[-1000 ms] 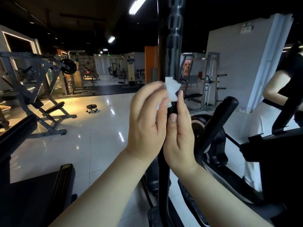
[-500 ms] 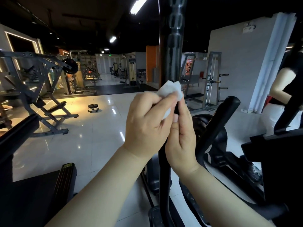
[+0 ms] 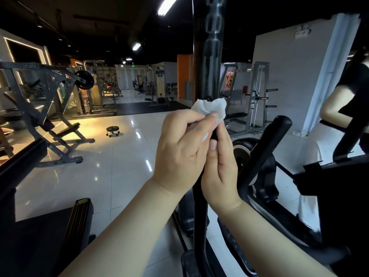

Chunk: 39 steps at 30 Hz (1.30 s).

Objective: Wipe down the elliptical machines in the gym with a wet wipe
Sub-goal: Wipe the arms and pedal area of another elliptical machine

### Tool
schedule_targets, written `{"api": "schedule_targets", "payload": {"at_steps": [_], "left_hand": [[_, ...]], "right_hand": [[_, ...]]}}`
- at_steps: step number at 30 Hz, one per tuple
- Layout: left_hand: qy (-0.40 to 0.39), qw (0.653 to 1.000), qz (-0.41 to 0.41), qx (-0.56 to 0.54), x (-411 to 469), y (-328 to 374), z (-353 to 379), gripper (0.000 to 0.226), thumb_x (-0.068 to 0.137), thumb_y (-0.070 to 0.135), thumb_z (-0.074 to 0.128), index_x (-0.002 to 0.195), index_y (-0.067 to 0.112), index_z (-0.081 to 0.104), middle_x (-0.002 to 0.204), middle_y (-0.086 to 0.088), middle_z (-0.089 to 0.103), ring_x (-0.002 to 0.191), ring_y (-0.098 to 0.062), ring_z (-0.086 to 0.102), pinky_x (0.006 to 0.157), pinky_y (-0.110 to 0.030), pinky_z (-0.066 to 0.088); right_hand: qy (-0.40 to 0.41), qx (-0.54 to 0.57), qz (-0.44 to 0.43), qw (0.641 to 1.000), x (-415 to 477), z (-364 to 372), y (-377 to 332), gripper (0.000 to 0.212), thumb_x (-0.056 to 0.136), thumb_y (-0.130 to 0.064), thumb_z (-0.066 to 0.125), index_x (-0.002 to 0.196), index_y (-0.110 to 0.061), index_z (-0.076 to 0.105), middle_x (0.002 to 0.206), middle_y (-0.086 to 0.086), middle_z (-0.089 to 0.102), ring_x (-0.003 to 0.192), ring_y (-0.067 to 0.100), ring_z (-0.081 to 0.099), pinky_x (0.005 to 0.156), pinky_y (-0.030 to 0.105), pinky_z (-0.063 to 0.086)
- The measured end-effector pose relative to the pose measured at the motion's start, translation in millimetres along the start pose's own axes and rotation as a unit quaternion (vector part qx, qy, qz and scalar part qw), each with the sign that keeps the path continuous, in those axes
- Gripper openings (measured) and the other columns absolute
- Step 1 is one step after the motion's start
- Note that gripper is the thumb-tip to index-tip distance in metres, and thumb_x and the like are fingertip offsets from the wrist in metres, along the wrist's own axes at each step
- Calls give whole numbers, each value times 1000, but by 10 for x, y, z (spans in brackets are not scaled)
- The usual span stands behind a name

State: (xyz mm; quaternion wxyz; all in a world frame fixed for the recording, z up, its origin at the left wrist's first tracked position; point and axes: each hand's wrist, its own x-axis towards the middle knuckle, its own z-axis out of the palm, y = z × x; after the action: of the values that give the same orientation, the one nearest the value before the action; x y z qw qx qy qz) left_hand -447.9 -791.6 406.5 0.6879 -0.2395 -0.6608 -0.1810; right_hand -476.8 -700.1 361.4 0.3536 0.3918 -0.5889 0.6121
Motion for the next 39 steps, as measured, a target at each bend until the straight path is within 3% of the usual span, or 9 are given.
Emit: {"api": "schedule_targets", "payload": {"at_steps": [5,8,12,16,21,27,32,35,39], "left_hand": [[4,999,-36,18,-310,-76,-140,19,89,-5,75,108,-3,74,93,-18,67,86,-23,66,81,-31,56],[17,998,-56,20,-267,-68,-140,14,89,-3,76,103,-2,76,89,-16,67,83,-21,64,80,-26,54],[-3,1000,-7,19,19,12,-19,10,90,-4,74,100,-4,77,95,-17,68,86,-31,66,78,-41,55],[-7,1000,10,24,156,32,74,15,92,-1,73,106,-1,78,112,-14,63,105,-30,59,86,-48,51],[-27,999,15,24,-152,1,-26,28,100,4,59,126,-6,64,121,-10,52,107,-27,60,92,-41,53],[-7,1000,-12,-23,61,8,47,21,95,-7,66,115,-11,70,106,-20,60,97,-35,69,84,-44,60],[-18,1000,3,-6,260,22,81,23,97,-4,63,118,-9,70,114,-11,54,102,-38,65,88,-47,57],[-17,1000,9,11,20,-2,5,26,95,-9,63,121,-12,67,114,-18,56,110,-33,64,95,-45,55],[-18,1000,-11,4,-310,-89,-137,29,95,-12,62,123,-14,60,115,-13,53,119,-9,57,100,-31,53]], "right_hand": [[7,-8,1,1000,-56,-3,28,48,108,-7,33,154,-10,21,156,-31,26,149,0,26,118,18,23],[7,-12,10,1000,-74,-4,17,49,107,-7,33,154,-12,19,156,-24,26,149,-2,25,118,15,21],[1,-1,20,1000,-83,1,18,48,109,-12,30,155,-15,19,158,-25,25,150,2,25,119,17,22],[-1,16,24,1000,-72,2,5,52,106,-1,32,155,-17,20,161,-7,28,151,8,27,120,23,24],[-1,12,32,999,-98,-6,59,51,108,-3,35,156,-13,22,158,-10,33,149,7,31,118,21,27],[-4,-8,26,1000,-101,-3,43,49,109,-15,31,156,-18,17,160,-14,28,151,8,27,120,20,23],[-5,7,24,1000,-101,-6,22,49,108,-19,29,156,-23,17,161,-10,30,151,11,28,121,25,24],[-9,10,16,1000,-98,-18,49,49,109,-9,31,156,-14,20,159,-24,28,150,7,28,119,20,25],[-15,2,14,1000,-125,-32,87,49,108,-9,32,156,-13,20,155,-38,24,148,-1,26,117,15,23]]}}
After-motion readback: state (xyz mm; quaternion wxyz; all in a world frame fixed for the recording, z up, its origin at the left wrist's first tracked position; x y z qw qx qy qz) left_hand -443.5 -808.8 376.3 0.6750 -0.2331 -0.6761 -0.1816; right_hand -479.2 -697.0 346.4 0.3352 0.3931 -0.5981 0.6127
